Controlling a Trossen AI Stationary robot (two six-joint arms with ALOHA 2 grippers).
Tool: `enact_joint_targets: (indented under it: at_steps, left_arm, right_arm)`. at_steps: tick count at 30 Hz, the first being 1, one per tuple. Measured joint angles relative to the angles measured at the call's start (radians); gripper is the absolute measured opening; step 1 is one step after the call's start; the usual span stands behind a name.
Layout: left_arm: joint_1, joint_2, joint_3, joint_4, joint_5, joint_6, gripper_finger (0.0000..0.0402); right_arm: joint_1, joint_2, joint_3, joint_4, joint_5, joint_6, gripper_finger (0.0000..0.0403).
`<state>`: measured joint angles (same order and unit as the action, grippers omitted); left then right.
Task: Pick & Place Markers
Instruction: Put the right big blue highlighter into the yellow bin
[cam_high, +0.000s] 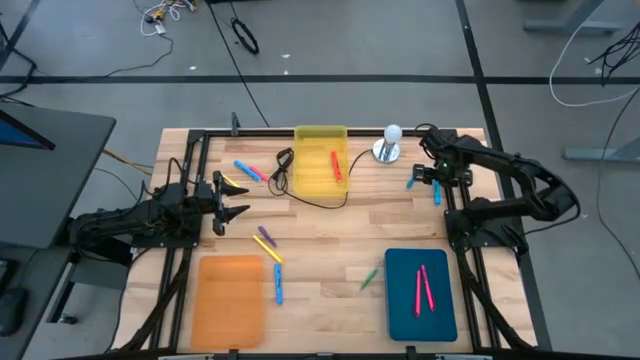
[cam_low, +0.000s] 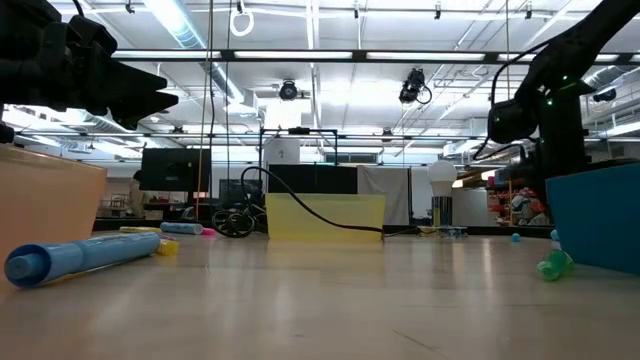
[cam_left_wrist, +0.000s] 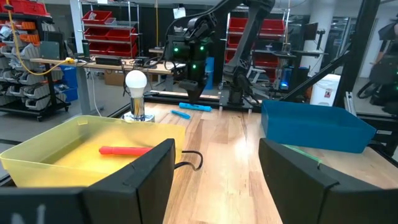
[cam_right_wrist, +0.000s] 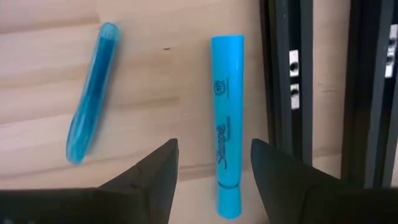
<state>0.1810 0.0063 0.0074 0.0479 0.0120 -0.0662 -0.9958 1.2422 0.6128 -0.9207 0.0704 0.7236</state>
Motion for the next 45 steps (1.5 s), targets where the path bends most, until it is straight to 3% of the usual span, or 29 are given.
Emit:
enact_joint_targets:
  at_steps: [8, 16, 31, 45]
  left_arm:
    - [0.0, 0.0, 0.0, 0.0, 0.0, 0.0, 0.0238]
    - [0.0, 0.0, 0.0, 0.0, 0.0, 0.0, 0.0238]
    - [0.0, 0.0, 0.0, 0.0, 0.0, 0.0, 0.0238]
    - [0.0, 0.0, 0.0, 0.0, 0.0, 0.0, 0.0238]
  right_arm:
    - [-0.063, 0.061, -0.017, 0.04, -0.011, -0.042, 0.0202]
    - [-0.079, 0.089, -0.063, 0.101, -0.088, -0.078, 0.019]
    - [-0.079, 0.068, -0.057, 0.08, -0.072, -0.047, 0.0041]
    - [-0.053, -0.02, 0.181, -0.135, 0.029, -0.029, 0.0052]
